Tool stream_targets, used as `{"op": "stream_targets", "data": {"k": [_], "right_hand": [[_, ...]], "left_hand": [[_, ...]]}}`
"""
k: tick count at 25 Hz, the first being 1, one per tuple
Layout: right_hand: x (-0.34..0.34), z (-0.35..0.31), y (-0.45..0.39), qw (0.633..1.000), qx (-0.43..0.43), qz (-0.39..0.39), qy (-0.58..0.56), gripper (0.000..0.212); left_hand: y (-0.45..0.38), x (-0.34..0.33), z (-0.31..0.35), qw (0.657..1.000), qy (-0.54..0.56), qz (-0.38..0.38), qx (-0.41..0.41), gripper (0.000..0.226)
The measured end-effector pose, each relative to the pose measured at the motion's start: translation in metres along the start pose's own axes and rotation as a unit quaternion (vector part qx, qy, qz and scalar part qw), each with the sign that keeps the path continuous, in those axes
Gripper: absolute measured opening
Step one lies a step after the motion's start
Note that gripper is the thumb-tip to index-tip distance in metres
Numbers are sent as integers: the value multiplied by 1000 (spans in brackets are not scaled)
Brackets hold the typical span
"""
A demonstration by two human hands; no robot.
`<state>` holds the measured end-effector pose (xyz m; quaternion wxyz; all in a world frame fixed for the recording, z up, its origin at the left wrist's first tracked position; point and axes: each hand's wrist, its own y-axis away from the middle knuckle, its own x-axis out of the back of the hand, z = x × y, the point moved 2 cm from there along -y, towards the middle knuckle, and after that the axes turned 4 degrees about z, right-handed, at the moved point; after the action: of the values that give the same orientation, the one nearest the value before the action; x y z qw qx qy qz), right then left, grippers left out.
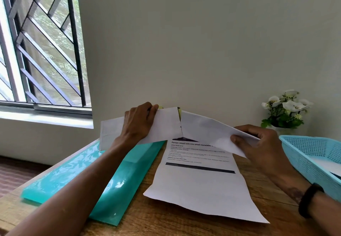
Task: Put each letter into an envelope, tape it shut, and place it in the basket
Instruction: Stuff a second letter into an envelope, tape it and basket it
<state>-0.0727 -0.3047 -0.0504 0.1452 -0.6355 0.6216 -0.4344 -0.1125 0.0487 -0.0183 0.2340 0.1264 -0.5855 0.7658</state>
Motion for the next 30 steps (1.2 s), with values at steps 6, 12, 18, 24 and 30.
{"op": "stream_targets", "data": {"k": [6,12,18,24,30], "right_hand": [[-8,-12,6,996,81,34,26,31],[-10,-5,2,998,-10,53,-21,42],[-4,3,-2,994,-73,37,-76,40],[1,5,-4,990,-90,29,-103,33],[1,1,-5,982,-95,56,-155,32]], "left_hand": [[0,0,-1,1000,25,13,-1,39],[-1,0,3,998,47,-14,-43,38],[-2,-3,5,994,67,-56,-64,48],[-5,-2,0,993,56,-73,-71,44],[-2,-4,4,995,44,-78,-52,47]]}}
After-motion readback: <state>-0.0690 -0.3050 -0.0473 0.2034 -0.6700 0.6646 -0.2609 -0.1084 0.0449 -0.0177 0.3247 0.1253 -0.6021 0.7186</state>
